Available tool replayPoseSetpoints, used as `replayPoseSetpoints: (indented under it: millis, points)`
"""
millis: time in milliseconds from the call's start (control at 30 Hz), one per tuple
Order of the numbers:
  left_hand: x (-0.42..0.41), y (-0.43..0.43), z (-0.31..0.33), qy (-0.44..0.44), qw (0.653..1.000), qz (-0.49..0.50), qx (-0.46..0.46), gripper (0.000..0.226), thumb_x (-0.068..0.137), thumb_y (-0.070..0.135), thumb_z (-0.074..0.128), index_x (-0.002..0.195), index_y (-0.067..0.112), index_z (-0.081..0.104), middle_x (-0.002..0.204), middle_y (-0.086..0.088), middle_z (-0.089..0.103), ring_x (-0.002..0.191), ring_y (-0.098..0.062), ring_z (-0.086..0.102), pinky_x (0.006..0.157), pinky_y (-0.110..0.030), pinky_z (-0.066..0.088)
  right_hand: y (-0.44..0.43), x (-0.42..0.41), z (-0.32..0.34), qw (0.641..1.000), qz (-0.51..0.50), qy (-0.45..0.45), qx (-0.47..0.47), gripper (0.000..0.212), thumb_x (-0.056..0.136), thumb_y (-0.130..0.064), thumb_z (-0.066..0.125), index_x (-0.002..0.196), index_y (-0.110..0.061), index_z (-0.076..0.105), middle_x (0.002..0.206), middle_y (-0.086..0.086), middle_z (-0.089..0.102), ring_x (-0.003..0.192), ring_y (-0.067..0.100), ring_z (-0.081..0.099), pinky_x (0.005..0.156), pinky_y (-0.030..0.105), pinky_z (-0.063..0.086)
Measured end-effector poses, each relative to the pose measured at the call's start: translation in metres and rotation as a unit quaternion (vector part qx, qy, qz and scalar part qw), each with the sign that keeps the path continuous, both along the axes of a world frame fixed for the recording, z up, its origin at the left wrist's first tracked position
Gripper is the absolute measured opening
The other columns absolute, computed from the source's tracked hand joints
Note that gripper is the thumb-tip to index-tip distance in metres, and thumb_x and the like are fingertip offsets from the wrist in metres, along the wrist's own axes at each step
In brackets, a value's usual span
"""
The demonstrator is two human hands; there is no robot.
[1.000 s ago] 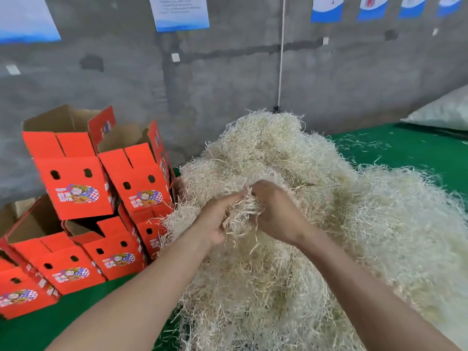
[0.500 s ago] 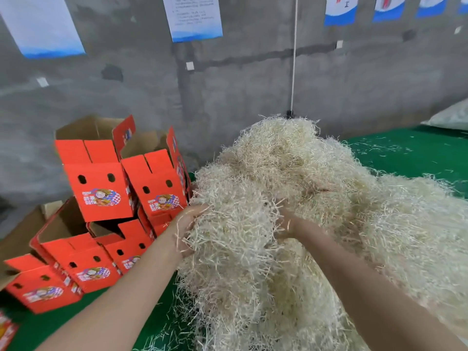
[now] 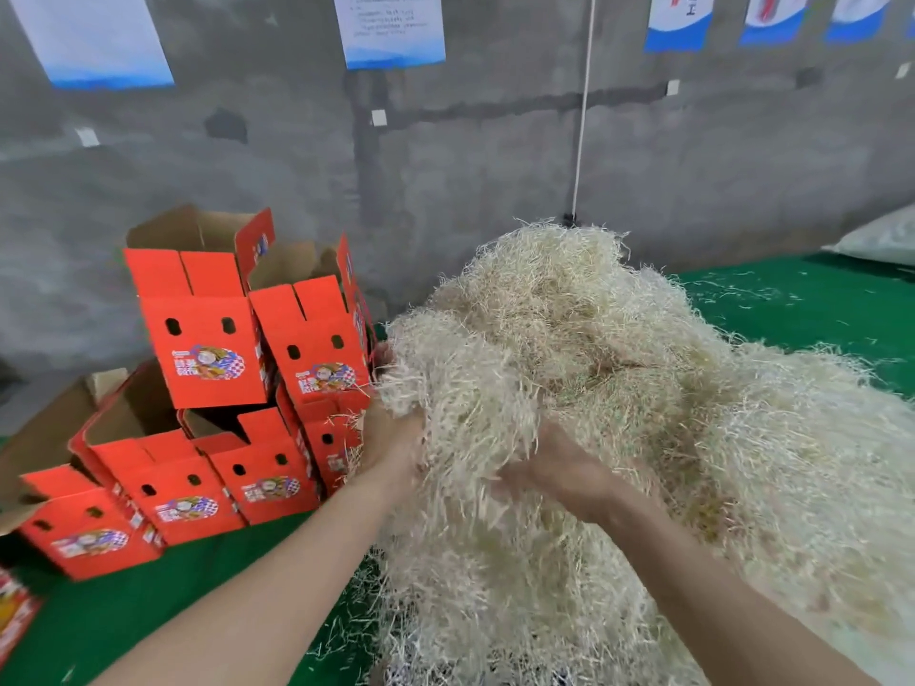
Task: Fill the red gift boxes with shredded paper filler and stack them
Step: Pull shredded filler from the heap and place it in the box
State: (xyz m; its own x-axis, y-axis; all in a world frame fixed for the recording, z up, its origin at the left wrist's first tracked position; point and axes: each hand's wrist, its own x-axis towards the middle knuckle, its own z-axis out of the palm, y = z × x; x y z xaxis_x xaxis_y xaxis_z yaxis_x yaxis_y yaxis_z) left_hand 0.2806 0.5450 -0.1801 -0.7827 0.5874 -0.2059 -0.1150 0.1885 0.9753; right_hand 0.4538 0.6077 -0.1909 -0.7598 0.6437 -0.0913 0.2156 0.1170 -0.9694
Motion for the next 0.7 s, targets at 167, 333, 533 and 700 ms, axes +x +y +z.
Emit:
replayPoseSetpoints:
  millis: [167,333,533,700]
  points:
    - [-0.011,-0.01,-0.008,-0.088,0.994,-0.048,0.039,0.05,0.086,0.009,0.061,0.133,0.007,0.044,0.113,-0.022,0.058,0.099,-0.033,0.058,0.088,-0.047,0.045,0.022,0.007,0.018,0.953,-0.196,0.16,-0.165,0.099,0.064,-0.002,0.071,0.146,-0.007,0.016,0.138,0.025,0.04,0.119,0.035,0.05,0.104,0.052,0.036]
    - [0.006,-0.023,0.002,-0.241,0.915,-0.318,0.064,0.078,0.066,0.052,0.07,0.134,0.024,0.044,0.13,-0.013,0.056,0.117,-0.034,0.055,0.096,-0.057,0.042,-0.011,-0.009,0.029,0.975,-0.123,0.158,-0.098,0.027,0.083,-0.01,0.062,0.107,-0.006,0.051,0.102,0.01,0.061,0.086,0.017,0.059,0.07,0.025,0.047]
    - [0.025,-0.01,0.032,-0.217,0.967,-0.115,0.074,0.035,0.056,0.018,0.076,0.087,0.016,0.061,0.14,-0.014,0.038,0.125,-0.038,0.041,0.095,-0.052,0.043,-0.009,-0.006,0.046,0.985,-0.123,0.112,0.043,0.08,0.072,-0.023,0.074,0.14,-0.021,0.031,0.129,0.001,0.044,0.117,0.02,0.046,0.089,0.028,0.042]
    - [0.028,-0.009,0.052,-0.292,0.937,-0.104,0.159,0.051,0.046,0.02,0.078,0.093,0.013,0.061,0.111,-0.017,0.064,0.095,-0.035,0.064,0.076,-0.045,0.055,-0.013,-0.013,0.01,0.999,0.043,-0.017,0.02,0.077,0.072,-0.026,0.077,0.135,-0.015,0.034,0.11,0.004,0.063,0.097,0.012,0.062,0.084,0.03,0.049]
